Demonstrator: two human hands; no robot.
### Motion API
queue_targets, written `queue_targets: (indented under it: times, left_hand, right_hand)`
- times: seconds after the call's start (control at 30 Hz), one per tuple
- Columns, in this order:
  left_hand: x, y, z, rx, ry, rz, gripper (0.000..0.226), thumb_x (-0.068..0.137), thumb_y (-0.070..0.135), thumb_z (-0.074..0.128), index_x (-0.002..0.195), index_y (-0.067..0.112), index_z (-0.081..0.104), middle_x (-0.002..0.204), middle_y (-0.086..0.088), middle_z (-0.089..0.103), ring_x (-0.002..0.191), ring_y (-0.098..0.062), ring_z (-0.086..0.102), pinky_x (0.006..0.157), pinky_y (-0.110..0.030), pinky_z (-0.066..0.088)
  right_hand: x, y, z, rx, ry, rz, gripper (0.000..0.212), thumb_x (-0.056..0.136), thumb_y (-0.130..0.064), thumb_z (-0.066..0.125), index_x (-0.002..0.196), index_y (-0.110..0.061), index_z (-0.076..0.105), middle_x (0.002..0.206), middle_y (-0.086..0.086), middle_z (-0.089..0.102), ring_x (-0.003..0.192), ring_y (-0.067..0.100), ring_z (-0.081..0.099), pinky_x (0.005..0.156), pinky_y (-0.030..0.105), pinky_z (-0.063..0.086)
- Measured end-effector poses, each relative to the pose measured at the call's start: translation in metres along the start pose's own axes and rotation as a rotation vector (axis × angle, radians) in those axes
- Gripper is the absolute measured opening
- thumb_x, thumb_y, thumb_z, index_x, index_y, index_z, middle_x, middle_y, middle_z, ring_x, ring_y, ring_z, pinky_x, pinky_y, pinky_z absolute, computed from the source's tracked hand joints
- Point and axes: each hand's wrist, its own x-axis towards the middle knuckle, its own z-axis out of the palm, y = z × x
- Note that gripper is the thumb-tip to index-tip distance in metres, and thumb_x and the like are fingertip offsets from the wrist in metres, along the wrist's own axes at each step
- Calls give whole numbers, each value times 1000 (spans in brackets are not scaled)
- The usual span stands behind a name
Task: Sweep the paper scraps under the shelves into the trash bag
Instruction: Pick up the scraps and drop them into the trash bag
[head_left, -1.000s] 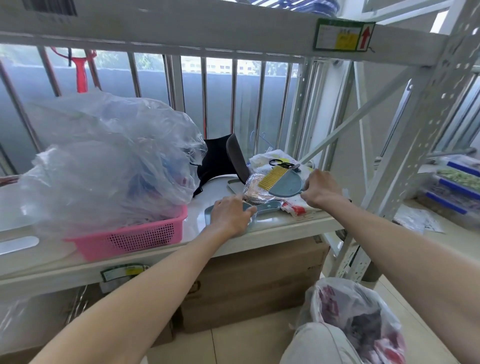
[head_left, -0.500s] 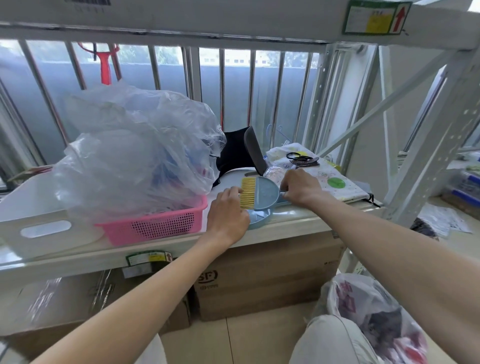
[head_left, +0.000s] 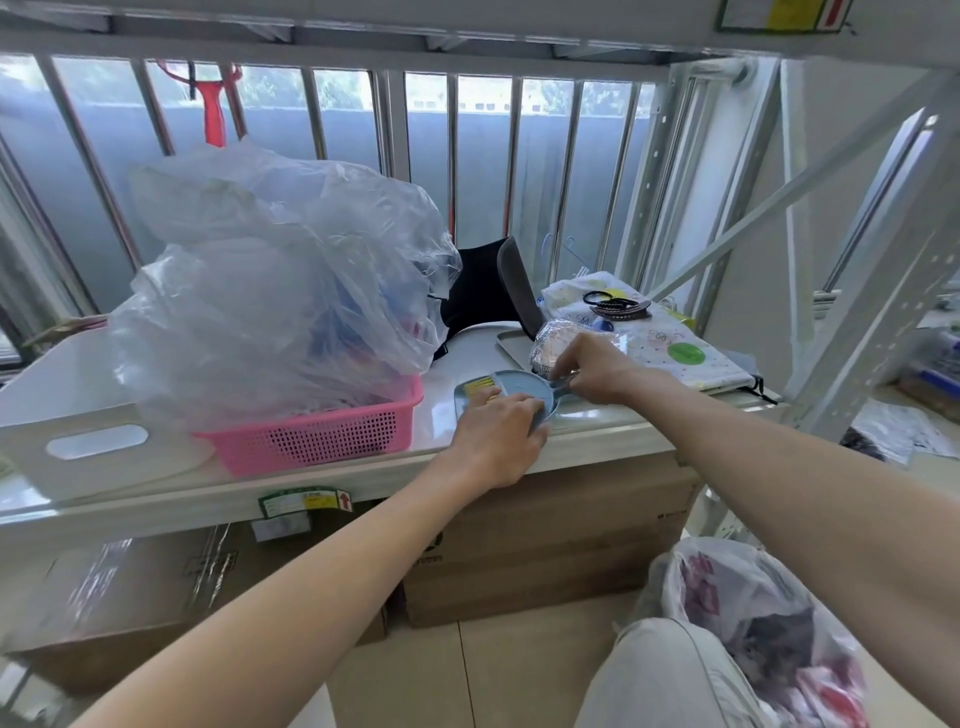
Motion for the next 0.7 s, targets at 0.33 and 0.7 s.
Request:
queue_targets:
  times: [0.33,0.7]
  left_hand:
    - [-1,-3,2,-58,16,9,35,103,32,44,132,16,59,134,1,60,127,-19,47,108,-22,16]
    - [-3,-4,4,-43,6,12,38,104,32,43,136,17,56,137,0,57,129,-20,45,110,-28,23]
  right_hand:
    - [-9,21,-15,138,57,144,18,85,-2,62,93,-9,77,106,12,69,90,19,57,76,24,43]
    - [-4,20,-9,152,54,172,21,82,-1,59,88,-11,78,86,10,69,81,15,56,61,18,39]
